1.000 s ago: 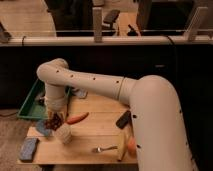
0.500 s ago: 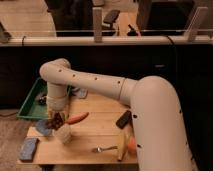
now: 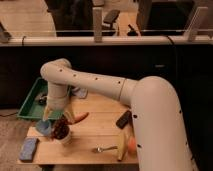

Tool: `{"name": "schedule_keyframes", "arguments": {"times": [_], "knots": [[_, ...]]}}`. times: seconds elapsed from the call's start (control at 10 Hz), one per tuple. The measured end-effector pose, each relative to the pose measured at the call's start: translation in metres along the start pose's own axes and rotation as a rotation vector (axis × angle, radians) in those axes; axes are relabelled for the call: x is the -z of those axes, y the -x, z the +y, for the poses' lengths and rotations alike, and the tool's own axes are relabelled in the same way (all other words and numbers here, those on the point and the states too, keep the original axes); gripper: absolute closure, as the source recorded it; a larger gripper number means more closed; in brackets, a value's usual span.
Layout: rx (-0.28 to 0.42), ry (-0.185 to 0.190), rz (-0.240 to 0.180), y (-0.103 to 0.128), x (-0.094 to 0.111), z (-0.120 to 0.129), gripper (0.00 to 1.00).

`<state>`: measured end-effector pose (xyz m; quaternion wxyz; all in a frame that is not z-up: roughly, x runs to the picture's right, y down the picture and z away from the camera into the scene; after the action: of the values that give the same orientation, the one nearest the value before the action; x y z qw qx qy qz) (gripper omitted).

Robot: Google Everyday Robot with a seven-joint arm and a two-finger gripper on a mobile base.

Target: Place grapes in paper cup

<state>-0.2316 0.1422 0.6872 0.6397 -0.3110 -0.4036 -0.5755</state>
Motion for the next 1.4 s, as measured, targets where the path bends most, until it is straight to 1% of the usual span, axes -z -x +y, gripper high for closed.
{"name": "schedule_keyframes", "arguments": {"times": [0.5, 1.4], "knots": [[0.008, -0.001, -0.008, -0.0001, -0.0012, -0.0001, 0.2], [0.02, -0.008, -0.009, 0.0, -0.0001, -0.0001, 0.2]]}}
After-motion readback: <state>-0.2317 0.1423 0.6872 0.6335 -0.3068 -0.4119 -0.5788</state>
